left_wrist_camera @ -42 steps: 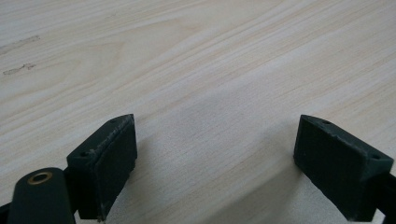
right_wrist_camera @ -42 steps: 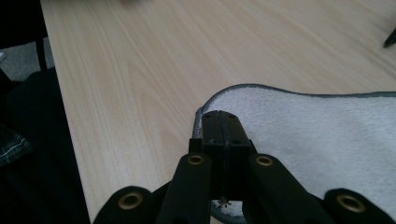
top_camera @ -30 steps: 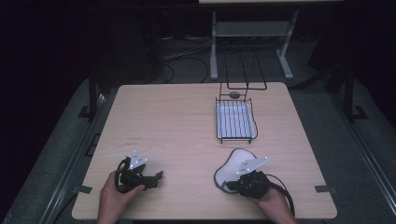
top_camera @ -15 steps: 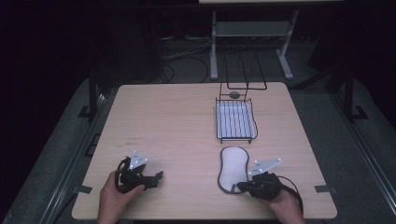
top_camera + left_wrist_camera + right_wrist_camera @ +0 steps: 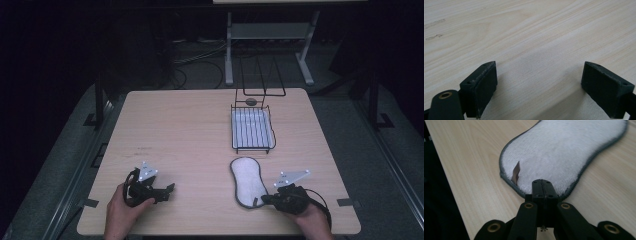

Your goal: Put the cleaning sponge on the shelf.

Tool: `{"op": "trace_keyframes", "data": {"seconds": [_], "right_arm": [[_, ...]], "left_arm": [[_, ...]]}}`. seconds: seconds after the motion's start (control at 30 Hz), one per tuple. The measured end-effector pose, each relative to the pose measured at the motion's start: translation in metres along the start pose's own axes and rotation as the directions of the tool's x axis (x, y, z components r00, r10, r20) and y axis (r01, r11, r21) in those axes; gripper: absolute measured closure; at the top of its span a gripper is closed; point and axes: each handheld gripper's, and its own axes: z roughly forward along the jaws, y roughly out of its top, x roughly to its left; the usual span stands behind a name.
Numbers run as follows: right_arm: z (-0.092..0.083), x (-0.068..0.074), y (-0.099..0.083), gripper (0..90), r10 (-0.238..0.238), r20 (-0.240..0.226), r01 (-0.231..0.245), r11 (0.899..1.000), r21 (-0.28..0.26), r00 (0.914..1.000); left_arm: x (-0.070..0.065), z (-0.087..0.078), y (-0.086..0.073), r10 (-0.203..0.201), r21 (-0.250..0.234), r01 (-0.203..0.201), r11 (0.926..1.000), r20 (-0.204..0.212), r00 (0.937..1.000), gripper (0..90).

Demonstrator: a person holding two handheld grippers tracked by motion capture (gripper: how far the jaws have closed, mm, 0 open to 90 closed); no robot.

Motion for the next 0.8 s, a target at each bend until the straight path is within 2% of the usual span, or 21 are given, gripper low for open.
{"op": "trace_keyframes", "data": {"seconds": [0.23,0.33,0.57,0.73,0.8], "right_arm": [[-0.006,-0.015,-0.004,90.0,0.030,0.045,-0.030,1.000,0.002,0.9985],[-0.006,-0.017,-0.005,90.0,0.038,0.049,-0.038,0.999,0.004,0.9981],[-0.014,-0.015,0.002,89.1,0.032,0.035,-0.029,0.997,-0.070,0.9989],[-0.014,-0.019,0.009,66.2,0.033,0.038,-0.029,0.995,-0.100,0.9987],[-0.012,-0.018,0.014,54.3,0.035,0.038,-0.031,0.994,-0.108,0.9986]], "left_arm": [[0.000,0.000,0.000,0.000,0.000,0.000,1.0000,0.000,1.0000,12.6],[0.000,0.000,0.000,0.000,0.000,0.000,1.0000,0.000,1.0000,12.6],[0.000,0.000,0.000,0.000,0.000,0.000,1.0000,0.000,1.0000,12.6],[0.000,0.000,0.000,0.000,0.000,0.000,1.0000,0.000,1.0000,12.6],[0.000,0.000,0.000,0.000,0.000,0.000,1.0000,0.000,1.0000,12.6]]}}
